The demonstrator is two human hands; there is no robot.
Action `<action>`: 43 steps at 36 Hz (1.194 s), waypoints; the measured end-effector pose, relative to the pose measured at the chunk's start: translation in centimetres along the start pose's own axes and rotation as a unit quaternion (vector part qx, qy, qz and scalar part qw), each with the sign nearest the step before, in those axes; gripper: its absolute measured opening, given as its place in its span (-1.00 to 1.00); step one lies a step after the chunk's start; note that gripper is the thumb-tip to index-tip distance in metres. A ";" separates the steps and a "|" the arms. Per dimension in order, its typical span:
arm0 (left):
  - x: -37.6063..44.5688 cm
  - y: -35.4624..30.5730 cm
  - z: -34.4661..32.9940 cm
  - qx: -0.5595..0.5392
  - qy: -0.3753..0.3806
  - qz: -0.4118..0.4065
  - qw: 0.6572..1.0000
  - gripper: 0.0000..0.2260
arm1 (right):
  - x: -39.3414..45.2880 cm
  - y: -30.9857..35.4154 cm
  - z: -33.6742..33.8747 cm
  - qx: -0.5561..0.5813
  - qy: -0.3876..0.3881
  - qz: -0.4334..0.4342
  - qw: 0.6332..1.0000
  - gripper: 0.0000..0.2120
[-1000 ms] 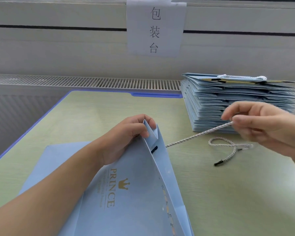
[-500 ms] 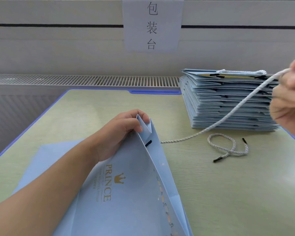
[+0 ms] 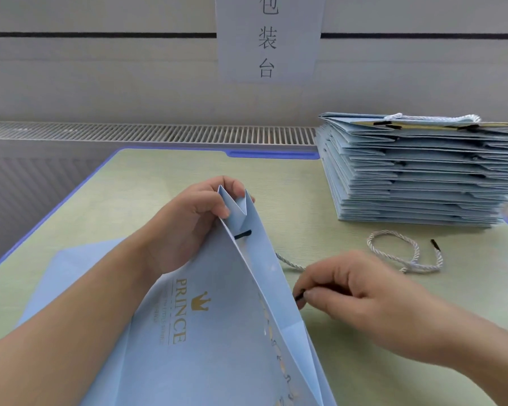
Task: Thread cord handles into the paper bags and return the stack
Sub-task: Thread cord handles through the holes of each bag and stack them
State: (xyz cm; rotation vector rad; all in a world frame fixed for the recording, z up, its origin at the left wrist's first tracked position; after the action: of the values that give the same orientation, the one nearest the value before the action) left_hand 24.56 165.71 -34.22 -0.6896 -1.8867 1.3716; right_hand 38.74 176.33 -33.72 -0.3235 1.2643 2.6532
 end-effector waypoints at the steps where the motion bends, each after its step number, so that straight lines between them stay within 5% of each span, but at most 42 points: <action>1: 0.0 0.0 0.0 -0.004 0.000 -0.002 1.000 -0.72 | -0.1 0.2 -0.4 -0.015 0.010 -0.001 1.000 -0.78; 19: 0.1 -0.1 -0.1 -0.030 0.005 -0.009 1.000 -0.69 | -0.4 -0.1 -1.7 0.196 0.108 -0.078 0.971 -0.91; 30: 0.2 -1.0 0.3 -0.025 -0.023 -0.037 0.999 -0.69 | -0.3 -0.5 -4.0 0.361 0.194 -0.128 0.903 -0.92; 33: 0.2 -1.0 0.5 -0.014 -0.032 -0.037 0.999 -0.71 | -0.3 -1.2 -5.5 0.399 0.237 -0.157 0.871 -0.68; 36: 0.2 -1.0 0.4 -0.003 -0.032 -0.035 0.999 -0.73 | -0.3 -1.3 -6.1 0.427 0.268 -0.159 0.849 -0.65; 43: 0.1 -1.1 0.5 -0.008 -0.034 -0.035 0.999 -0.72 | -0.8 -0.7 -5.5 0.371 0.314 -0.139 0.863 -0.54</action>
State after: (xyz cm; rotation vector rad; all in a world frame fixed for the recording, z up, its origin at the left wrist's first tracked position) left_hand 24.06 165.18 -33.26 -0.5864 -1.9582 1.3522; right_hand 40.33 172.42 -37.40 -1.1739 2.0946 1.6621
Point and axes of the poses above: each hand's wrist, its own x-axis towards the middle knuckle, its own z-axis out of the back of the hand, y = z × x, the point moved 7 cm from there along x, towards the middle knuckle, and after that the axes turned 15 degrees about -z, right-handed, at the moved point
